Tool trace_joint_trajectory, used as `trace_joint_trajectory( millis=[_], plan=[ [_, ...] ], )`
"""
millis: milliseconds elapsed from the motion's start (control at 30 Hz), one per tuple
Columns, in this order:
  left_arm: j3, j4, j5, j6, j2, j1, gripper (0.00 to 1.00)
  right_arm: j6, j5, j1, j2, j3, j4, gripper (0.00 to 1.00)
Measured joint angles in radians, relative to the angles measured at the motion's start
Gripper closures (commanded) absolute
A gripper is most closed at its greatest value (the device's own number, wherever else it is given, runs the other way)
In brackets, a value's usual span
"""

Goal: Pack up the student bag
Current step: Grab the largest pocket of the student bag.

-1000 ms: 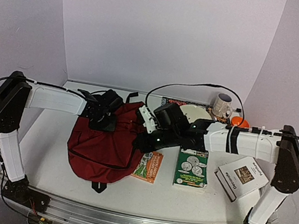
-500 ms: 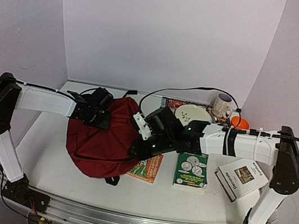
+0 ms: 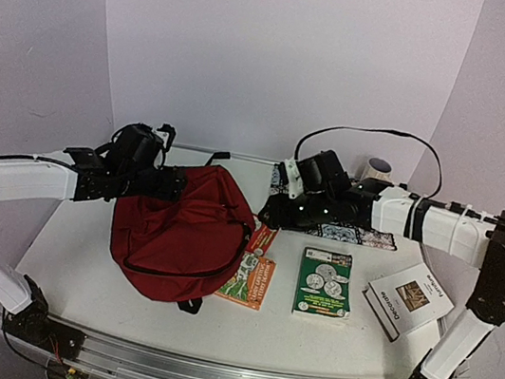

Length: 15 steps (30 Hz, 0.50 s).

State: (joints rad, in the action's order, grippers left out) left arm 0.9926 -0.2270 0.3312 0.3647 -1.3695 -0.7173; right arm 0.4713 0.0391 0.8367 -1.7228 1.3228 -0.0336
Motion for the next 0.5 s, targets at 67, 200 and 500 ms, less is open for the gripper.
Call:
trace_joint_trajectory(
  millis=[67,200,500],
  plan=[
    [-0.006,0.002,-0.034,0.002,0.019,-0.030,0.26,0.018,0.009,-0.034,-0.009,0.001,0.001,0.47],
    [-0.007,0.001,-0.102,0.032,0.019,-0.103,0.26,0.052,0.040,-0.057,-0.066,0.026,0.004,0.47],
    [-0.007,0.029,-0.201,0.080,-0.067,-0.270,0.26,0.129,0.156,-0.067,-0.221,0.040,0.054,0.48]
  ],
)
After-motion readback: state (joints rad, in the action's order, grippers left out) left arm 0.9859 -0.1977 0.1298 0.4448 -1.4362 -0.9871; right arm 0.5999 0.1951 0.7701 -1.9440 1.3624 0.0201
